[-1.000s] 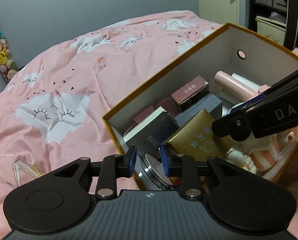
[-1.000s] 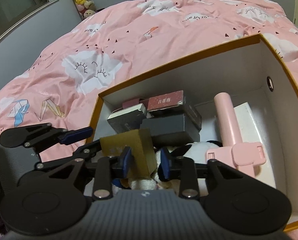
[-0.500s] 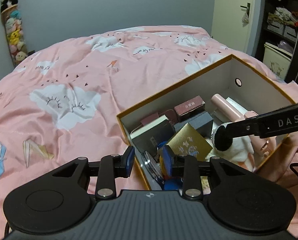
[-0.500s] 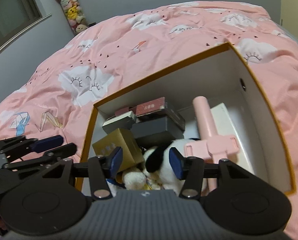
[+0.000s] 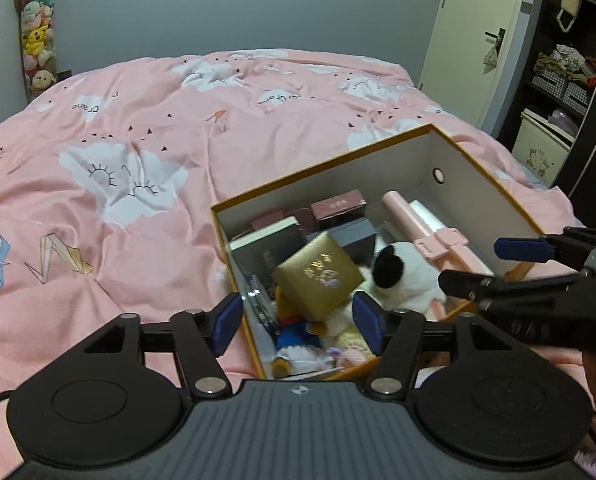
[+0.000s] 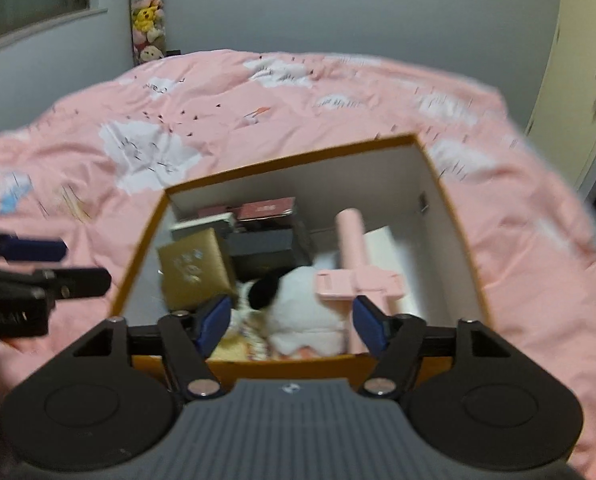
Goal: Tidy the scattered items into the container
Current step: 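Lower the mirror into the orange box with the left tool and release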
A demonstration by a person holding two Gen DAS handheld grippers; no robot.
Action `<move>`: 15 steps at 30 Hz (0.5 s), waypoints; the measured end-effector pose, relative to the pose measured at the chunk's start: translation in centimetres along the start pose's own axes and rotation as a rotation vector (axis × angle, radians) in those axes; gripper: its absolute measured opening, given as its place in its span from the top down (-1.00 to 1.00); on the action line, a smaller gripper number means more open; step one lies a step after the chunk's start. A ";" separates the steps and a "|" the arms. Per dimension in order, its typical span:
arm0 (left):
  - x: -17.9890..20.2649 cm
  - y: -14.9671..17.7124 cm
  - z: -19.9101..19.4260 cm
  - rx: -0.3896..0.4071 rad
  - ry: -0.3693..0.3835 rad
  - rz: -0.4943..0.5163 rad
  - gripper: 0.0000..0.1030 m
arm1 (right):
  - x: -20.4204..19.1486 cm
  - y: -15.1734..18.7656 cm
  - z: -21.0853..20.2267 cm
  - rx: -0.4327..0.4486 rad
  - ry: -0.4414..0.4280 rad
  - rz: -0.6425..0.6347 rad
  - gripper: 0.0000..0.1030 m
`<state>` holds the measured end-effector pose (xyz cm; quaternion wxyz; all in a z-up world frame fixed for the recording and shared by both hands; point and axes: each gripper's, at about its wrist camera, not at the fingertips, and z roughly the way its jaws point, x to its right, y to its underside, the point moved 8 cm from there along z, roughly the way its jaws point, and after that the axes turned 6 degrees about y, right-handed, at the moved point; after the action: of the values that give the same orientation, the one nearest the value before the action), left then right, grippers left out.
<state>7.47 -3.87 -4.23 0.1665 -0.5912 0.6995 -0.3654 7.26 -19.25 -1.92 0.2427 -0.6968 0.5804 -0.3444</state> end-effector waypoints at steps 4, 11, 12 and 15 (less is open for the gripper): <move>0.5 0.8 0.4 -0.027 0.028 -0.038 -0.73 | -0.7 1.2 -0.5 -0.010 0.009 -0.056 -0.43; -0.4 3.0 2.1 -0.105 -0.016 -0.052 -0.74 | -0.7 1.8 -0.1 -0.011 0.046 -0.047 -0.45; -0.5 3.3 2.3 -0.118 -0.021 -0.048 -0.74 | -0.6 1.7 0.0 -0.007 0.054 -0.047 -0.45; -0.7 4.0 3.0 -0.154 -0.020 -0.057 -0.74 | -1.1 1.9 0.2 0.003 0.070 -0.074 -0.53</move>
<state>6.84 -3.99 -9.19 0.1172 -0.6255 0.7067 -0.3090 6.12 -18.62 -3.68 0.2103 -0.7050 0.5619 -0.3782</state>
